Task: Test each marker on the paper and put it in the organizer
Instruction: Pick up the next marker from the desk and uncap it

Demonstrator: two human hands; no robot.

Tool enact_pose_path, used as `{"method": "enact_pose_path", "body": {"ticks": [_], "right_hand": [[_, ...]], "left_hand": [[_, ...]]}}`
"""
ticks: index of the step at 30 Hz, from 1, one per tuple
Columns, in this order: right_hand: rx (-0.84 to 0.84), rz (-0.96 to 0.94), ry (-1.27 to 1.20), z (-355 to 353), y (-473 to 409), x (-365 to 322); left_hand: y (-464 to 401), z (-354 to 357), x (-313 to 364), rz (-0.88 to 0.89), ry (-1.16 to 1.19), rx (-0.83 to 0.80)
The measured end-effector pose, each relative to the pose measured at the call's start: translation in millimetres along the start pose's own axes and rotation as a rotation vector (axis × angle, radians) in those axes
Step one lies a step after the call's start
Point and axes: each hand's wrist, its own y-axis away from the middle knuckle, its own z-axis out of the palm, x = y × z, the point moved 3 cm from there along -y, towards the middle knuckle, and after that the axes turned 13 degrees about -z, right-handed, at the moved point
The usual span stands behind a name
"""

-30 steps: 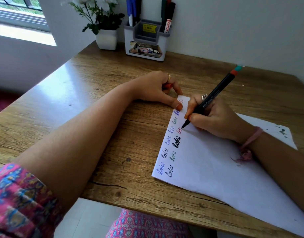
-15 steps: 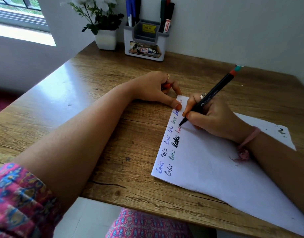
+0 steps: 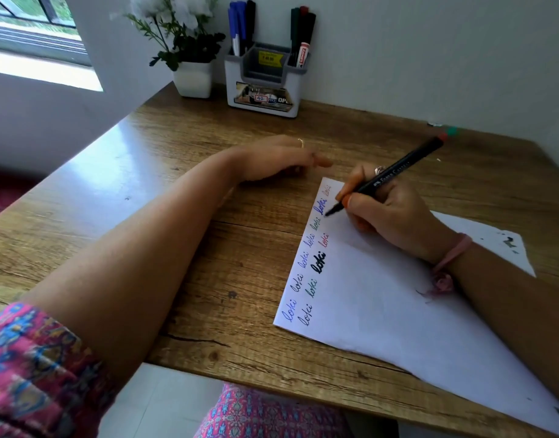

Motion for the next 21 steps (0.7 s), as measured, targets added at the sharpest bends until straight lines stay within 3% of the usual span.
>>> {"method": "enact_pose_path", "body": {"ticks": [5,11,21], "right_hand": [[0.218,0.007,-0.04,-7,-3,2],[0.238,0.077,-0.134,-11,-5,8],[0.319,0.061,-0.003,-11,-1,4]], "left_hand": [[1,-7,-11,-0.039,0.217,0.009],[8,-11,-14,0.003,0.368,0.008],[11,-9,-9,0.025,0.457,-0.03]]}}
